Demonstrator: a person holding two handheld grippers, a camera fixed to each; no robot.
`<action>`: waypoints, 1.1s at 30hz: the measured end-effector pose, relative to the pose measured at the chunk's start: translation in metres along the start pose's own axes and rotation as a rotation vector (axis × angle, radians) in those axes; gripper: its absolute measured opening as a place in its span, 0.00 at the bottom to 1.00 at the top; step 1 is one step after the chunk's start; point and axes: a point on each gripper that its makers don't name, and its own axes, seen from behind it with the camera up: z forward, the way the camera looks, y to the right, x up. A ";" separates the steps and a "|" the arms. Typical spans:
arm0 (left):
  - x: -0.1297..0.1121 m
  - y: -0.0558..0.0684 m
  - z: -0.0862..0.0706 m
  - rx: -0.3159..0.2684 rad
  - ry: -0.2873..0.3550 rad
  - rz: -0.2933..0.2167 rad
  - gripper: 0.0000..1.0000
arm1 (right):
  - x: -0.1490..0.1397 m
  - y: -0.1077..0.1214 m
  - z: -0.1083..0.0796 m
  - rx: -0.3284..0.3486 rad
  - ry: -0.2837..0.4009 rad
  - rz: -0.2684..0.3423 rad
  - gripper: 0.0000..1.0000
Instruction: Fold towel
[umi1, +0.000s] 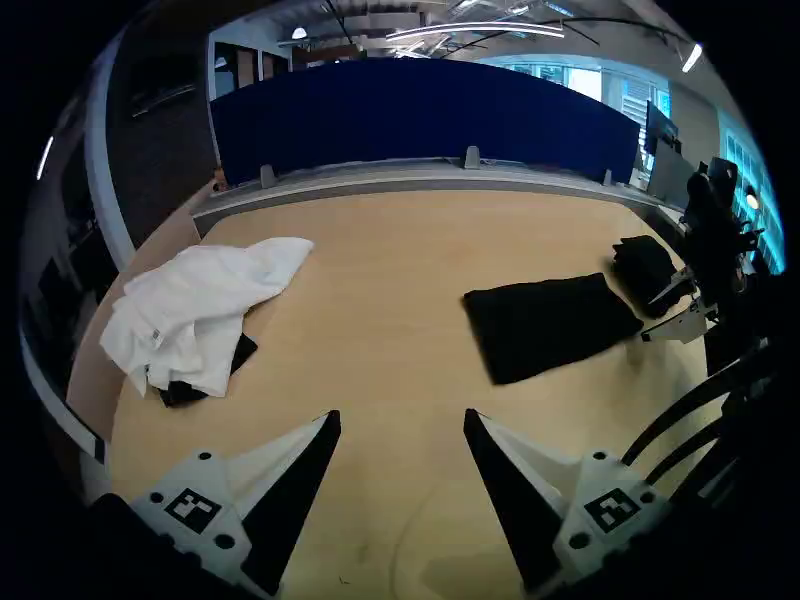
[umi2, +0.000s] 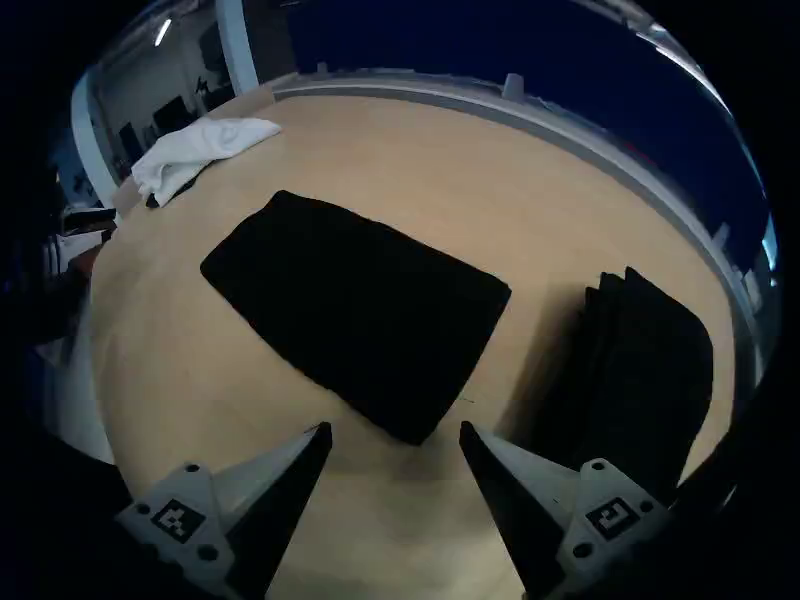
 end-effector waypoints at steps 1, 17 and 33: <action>-0.001 0.001 -0.001 -0.002 -0.001 0.000 0.91 | -0.001 0.001 0.001 -0.001 -0.002 0.000 0.96; -0.007 0.002 -0.008 -0.014 -0.008 0.005 0.91 | -0.008 0.005 0.010 0.003 -0.027 0.009 0.31; -0.010 0.003 -0.009 -0.020 -0.013 0.007 0.91 | -0.009 0.002 0.009 0.000 -0.022 0.027 0.10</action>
